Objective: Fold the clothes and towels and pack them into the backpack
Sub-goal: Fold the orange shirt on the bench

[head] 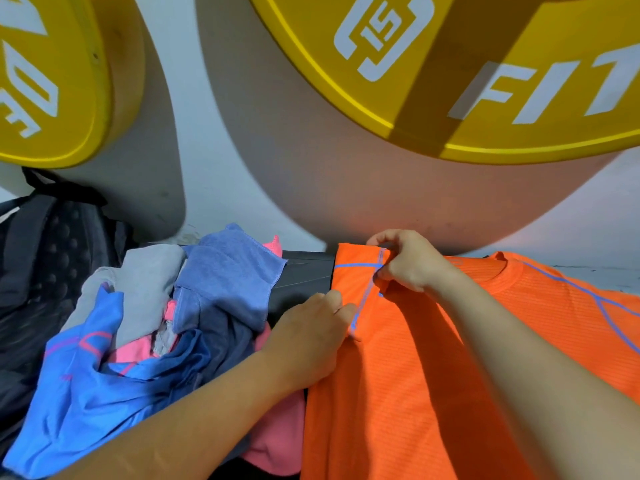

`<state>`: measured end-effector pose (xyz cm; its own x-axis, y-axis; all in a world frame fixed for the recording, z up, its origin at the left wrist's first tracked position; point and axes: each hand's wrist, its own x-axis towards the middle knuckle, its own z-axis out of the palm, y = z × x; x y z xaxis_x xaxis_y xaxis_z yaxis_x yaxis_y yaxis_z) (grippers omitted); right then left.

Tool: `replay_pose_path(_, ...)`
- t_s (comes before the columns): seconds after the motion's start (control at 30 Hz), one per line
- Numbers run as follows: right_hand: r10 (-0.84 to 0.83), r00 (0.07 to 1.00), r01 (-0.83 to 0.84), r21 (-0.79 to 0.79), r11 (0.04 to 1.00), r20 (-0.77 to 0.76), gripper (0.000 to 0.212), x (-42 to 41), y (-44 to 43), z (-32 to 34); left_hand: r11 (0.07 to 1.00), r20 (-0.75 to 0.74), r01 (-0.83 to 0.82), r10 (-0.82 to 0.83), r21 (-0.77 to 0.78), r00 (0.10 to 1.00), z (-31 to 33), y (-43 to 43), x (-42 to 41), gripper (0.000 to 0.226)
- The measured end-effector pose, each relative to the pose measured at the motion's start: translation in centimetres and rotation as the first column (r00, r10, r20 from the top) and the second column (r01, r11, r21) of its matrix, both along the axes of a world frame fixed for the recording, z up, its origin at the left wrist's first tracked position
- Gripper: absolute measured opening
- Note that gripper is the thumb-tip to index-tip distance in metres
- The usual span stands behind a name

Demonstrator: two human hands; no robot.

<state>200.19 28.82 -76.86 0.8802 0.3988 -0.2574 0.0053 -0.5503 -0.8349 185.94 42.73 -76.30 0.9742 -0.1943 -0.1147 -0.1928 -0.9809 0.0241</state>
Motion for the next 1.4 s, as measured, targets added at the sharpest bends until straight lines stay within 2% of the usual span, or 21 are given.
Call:
replay_pose_path(0.13, -0.201, 0.979, 0.202, 0.054, 0.978, -0.011, 0.029, 0.0, 0.8, -0.4, 0.982, 0.024, 0.124, -0.128, 0.141, 0.991, -0.2, 0.4, -0.2, 0.063)
replay_pose_path(0.23, -0.301, 0.954, 0.3, 0.041, 0.953, 0.016, 0.017, 0.0, 1.1, -0.9, 0.992, -0.095, 0.079, -0.07, 0.095, 0.993, -0.5, -0.5, -0.3, 0.081)
replay_pose_path(0.3, -0.264, 0.964, 0.263, 0.031, 0.964, 0.027, 0.009, -0.2, 1.1, -0.8, 1.0, -0.14, -0.008, 0.006, -0.016, 0.99, -0.1, -0.7, 0.3, 0.077)
replay_pose_path(0.37, -0.146, 0.986, 0.149, -0.033, 0.988, 0.084, 0.022, -0.6, 1.1, -0.7, 0.971, -0.094, -0.13, 0.113, -0.198, 0.989, 0.0, -0.3, 1.5, 0.067)
replay_pose_path(0.43, -0.084, 0.984, 0.097, -0.077, 0.992, 0.159, 0.033, -1.0, 1.1, -0.6, 0.884, -0.029, -0.254, 0.264, -0.393, 0.964, -0.5, 0.2, 3.2, 0.054)
replay_pose_path(0.5, -0.086, 0.968, 0.107, -0.078, 0.991, 0.237, 0.037, -1.5, 1.4, -0.6, 0.78, -0.018, -0.347, 0.396, -0.521, 0.918, -1.3, 0.6, 4.7, 0.045)
replay_pose_path(0.57, -0.098, 0.952, 0.115, -0.04, 0.993, 0.291, 0.038, -1.9, 1.6, -0.9, 0.731, -0.003, -0.374, 0.453, -0.57, 0.891, -2.3, 0.9, 5.7, 0.046)
replay_pose_path(0.63, -0.102, 0.916, 0.123, -0.029, 0.992, 0.389, 0.042, -2.4, 1.6, -1.3, 0.725, 0.018, -0.353, 0.449, -0.591, 0.893, -3.2, 0.9, 6.1, 0.046)
replay_pose_path(0.73, -0.022, 0.763, 0.137, -0.129, 0.982, 0.646, 0.047, -3.4, 1.5, -1.8, 0.746, 0.077, -0.315, 0.439, -0.587, 0.895, -3.7, 1.5, 6.6, 0.056)
replay_pose_path(0.8, 0.127, 0.688, 0.11, -0.275, 0.955, 0.714, 0.048, -4.2, 1.7, -2.2, 0.783, 0.102, -0.334, 0.447, -0.526, 0.889, -3.5, 2.4, 6.9, 0.056)
replay_pose_path(0.9, 0.338, 0.736, 0.024, -0.522, 0.853, 0.586, 0.058, -5.8, 2.1, -3.6, 0.819, 0.047, -0.381, 0.442, -0.429, 0.896, -3.5, 3.6, 7.0, 0.058)
replay_pose_path(0.93, 0.364, 0.764, 0.002, -0.565, 0.825, 0.534, 0.062, -6.2, 2.0, -4.2, 0.831, 0.039, -0.393, 0.443, -0.394, 0.896, -3.4, 3.7, 7.2, 0.059)
replay_pose_path(1.0, 0.39, 0.807, -0.039, -0.618, 0.785, 0.444, 0.07, -6.8, 1.7, -4.8, 0.877, 0.115, -0.377, 0.425, -0.299, 0.898, -3.4, 3.4, 6.9, 0.057)
replay_pose_path(1.07, 0.417, 0.823, -0.112, -0.61, 0.785, 0.385, 0.08, -6.8, 1.6, -4.7, 0.945, 0.191, -0.261, 0.298, -0.196, 0.935, -3.6, 2.8, 6.0, 0.054)
replay_pose_path(1.13, 0.379, 0.86, -0.154, -0.533, 0.832, 0.343, 0.076, -6.5, 1.3, -3.8, 0.98, 0.149, -0.153, 0.172, -0.127, 0.974, -4.5, 2.0, 4.4, 0.054)
replay_pose_path(1.23, 0.302, 0.89, -0.145, -0.416, 0.898, 0.342, 0.062, -5.7, -0.3, -2.3, 0.979, 0.071, -0.189, 0.194, -0.069, 0.978, -5.8, 1.8, 2.6, 0.063)
replay_pose_path(1.4, 0.36, 0.908, -0.213, -0.505, 0.836, 0.213, 0.058, -3.0, -4.6, 1.5, 0.975, 0.001, -0.222, 0.222, -0.004, 0.975, -4.0, 1.7, 2.8, 0.067)
